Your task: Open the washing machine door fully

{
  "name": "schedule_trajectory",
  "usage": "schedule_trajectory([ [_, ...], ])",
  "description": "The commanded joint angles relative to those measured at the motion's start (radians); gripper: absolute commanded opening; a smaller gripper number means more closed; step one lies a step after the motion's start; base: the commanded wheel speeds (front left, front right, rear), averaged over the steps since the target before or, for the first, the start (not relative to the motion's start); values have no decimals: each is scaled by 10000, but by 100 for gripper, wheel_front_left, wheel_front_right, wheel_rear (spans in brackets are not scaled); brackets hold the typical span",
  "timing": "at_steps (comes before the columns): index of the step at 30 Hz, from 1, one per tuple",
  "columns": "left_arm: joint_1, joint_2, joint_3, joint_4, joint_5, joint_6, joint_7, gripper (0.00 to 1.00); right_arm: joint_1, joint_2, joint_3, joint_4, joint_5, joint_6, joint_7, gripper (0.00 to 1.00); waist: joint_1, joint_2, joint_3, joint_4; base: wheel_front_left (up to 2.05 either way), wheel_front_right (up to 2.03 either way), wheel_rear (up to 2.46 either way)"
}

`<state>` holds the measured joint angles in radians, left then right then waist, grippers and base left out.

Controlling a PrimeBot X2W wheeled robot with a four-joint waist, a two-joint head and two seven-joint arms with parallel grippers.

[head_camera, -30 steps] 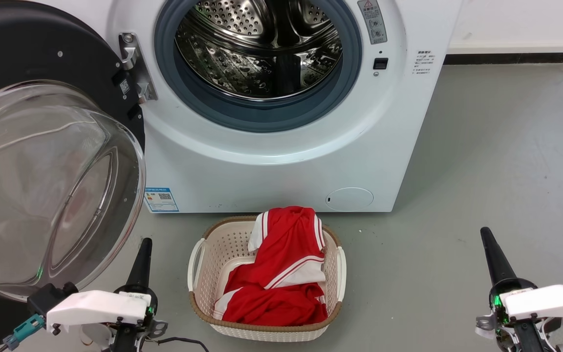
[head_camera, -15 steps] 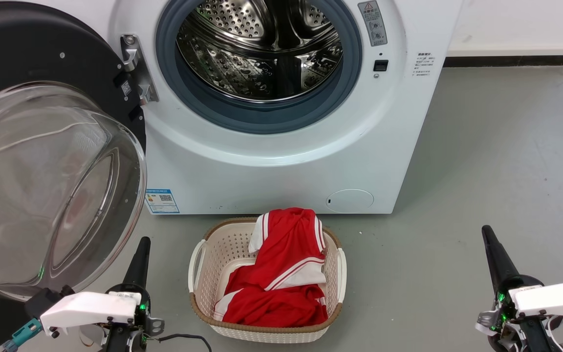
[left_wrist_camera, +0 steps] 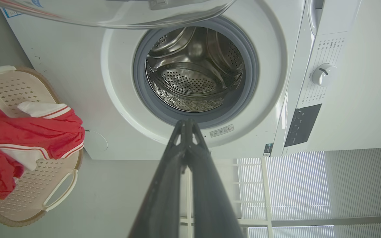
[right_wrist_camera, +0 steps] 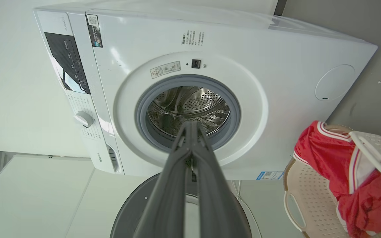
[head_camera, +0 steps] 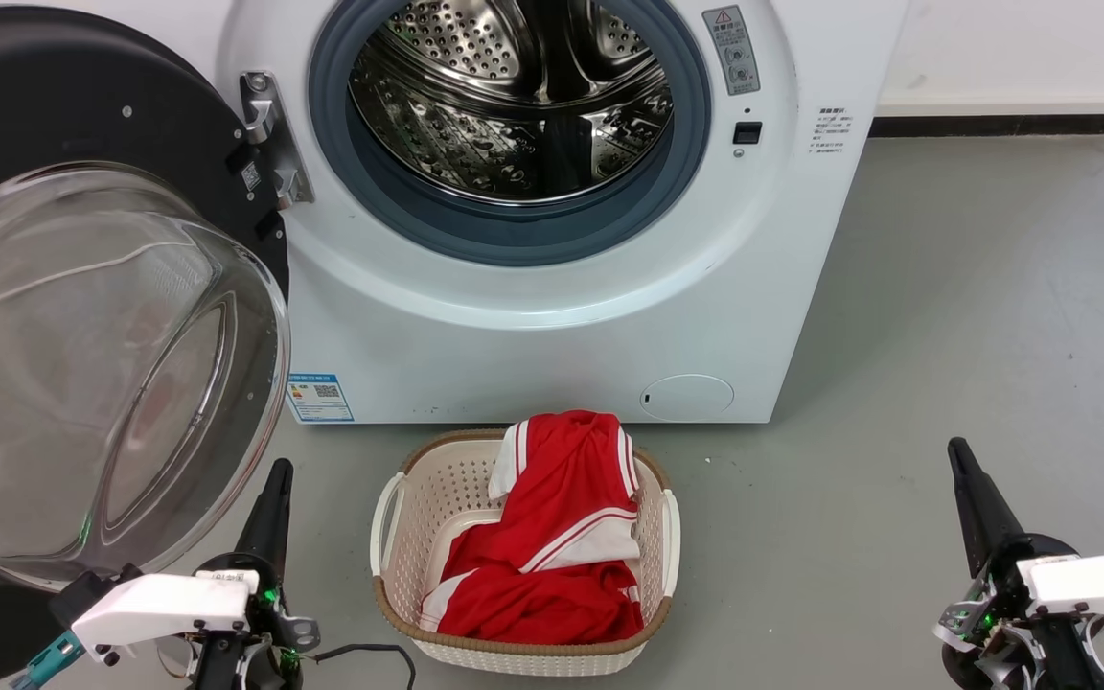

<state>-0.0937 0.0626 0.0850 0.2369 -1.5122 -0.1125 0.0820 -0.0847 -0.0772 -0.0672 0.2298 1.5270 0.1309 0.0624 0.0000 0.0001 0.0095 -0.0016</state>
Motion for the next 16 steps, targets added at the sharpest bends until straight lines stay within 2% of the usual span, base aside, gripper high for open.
schedule_trajectory([
  [1, -176, -3, 71, 13, -169, -55, 55, 0, -208, -3, -32, 21, 181, -2, 44, 0, 0, -1, -4, 1, 0, 0, 0],
  [16, -187, -102, 289, 98, -1073, -224, 311, 0, -267, 37, -142, 154, 1182, -2, 258, 0, 0, -1, -64, 16, 0, 0, 0],
])
